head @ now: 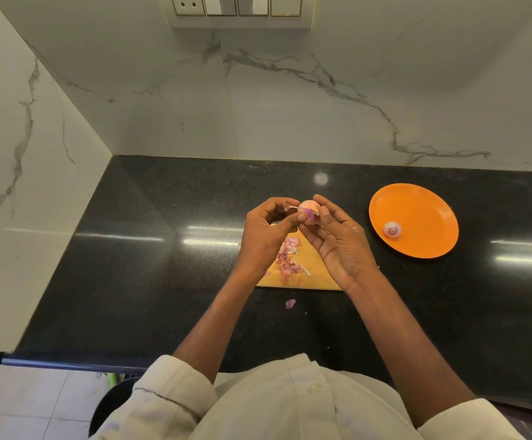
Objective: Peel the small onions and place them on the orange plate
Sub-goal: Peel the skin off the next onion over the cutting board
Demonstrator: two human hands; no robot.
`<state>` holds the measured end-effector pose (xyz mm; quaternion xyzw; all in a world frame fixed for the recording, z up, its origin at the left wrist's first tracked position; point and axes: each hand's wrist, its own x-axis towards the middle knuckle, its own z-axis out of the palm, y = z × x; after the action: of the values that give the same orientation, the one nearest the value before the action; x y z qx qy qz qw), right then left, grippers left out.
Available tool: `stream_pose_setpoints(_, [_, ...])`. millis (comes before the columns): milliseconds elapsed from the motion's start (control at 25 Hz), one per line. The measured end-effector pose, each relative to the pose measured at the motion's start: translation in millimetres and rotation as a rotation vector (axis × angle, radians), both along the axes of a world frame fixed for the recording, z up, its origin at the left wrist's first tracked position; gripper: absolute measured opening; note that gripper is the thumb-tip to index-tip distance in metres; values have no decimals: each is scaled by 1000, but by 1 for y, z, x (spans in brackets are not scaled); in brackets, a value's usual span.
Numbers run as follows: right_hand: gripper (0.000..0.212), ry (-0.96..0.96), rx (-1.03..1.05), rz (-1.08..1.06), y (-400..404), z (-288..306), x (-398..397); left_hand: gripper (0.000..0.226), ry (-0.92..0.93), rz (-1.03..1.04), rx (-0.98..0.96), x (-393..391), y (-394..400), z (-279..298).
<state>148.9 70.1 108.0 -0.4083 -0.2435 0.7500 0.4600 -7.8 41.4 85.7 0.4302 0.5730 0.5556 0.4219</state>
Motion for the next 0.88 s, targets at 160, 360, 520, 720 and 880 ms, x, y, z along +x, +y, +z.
stream_pose_setpoints(160, [40,11,-7,28,-2,1,0,25,11,46,-11,-1,-2,0])
stream_pose_setpoints(360, [44,-19,46,21,1,5,1,18,-3,64,16,-3,-2,4])
stream_pose_setpoints(520, [43,-194,178,13,-4,4,-1,20,-58,15,-31,-3,-3,3])
stream_pose_setpoints(720, [37,-409,320,18,-4,-1,1,21,-80,-71,-64,-3,-4,3])
stream_pose_setpoints(880, [37,-408,287,16,-4,-2,2,18,-19,-21,-80,3,-3,5])
